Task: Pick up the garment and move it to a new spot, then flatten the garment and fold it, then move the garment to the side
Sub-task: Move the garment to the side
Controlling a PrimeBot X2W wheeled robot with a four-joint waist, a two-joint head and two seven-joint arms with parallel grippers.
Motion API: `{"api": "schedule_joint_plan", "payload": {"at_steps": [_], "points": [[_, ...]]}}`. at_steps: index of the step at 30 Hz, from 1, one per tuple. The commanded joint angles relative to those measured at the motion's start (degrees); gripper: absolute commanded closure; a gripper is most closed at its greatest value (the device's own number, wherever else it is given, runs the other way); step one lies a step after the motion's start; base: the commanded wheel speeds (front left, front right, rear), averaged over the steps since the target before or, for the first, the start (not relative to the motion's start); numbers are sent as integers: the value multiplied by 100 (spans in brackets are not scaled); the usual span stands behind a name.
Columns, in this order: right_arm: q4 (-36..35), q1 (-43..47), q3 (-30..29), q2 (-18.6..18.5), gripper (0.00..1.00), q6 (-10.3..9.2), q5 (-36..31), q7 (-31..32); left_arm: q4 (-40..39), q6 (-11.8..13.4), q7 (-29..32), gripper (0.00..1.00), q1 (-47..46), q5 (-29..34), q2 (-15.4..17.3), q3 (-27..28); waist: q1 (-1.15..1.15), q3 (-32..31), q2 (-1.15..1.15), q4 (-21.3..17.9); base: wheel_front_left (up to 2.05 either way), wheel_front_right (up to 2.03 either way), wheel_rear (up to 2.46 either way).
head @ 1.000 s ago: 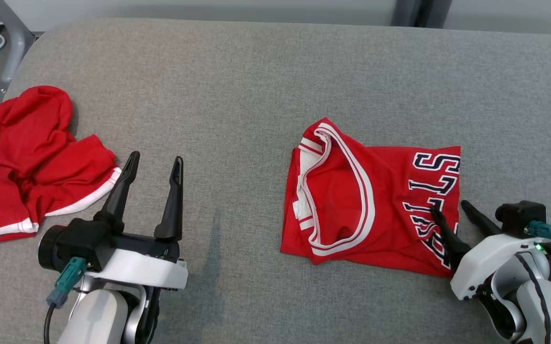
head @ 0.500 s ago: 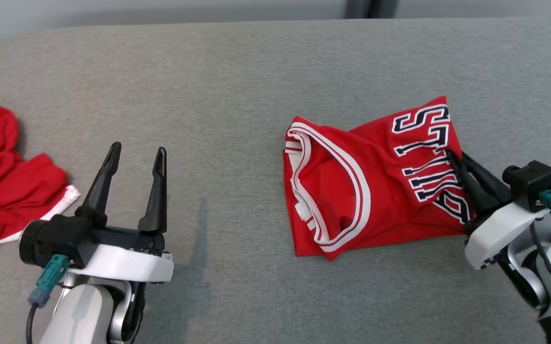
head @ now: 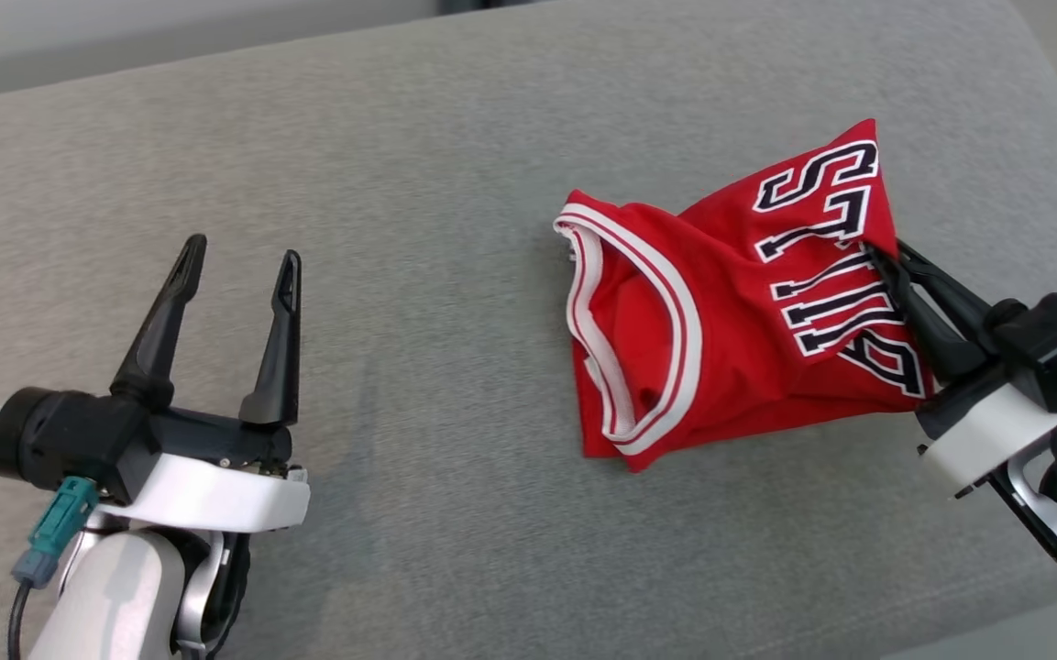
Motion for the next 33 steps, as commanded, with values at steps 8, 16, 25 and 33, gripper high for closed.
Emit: {"api": "schedule_joint_plan", "payload": {"at_steps": [8, 16, 25, 33], "points": [[1109, -985, 295, -108, 100, -9, 234, -597, -687, -58, 387, 0, -333, 202, 245, -145, 0, 721, 0, -852, 0, 0, 0], [2817, -1973, -53, -342, 100, -9, 424, -1226, -1426, -204, 798, 0, -849, 397, 369, -374, 0, 1428, 0, -794, 0, 0, 0], [4267, -2620, -685, -389, 100, -9, 434, -1487, -1780, -280, 956, 0, -1201, 501, 387, -548, 0, 1860, 0, -598, 0, 0, 0], [4623, -2731, -1295, -168, 0, -9, 409, -1514, -1647, -268, 908, 0, -1185, 481, 391, -581, 0, 1772, 0, -573, 0, 0, 0]]}}
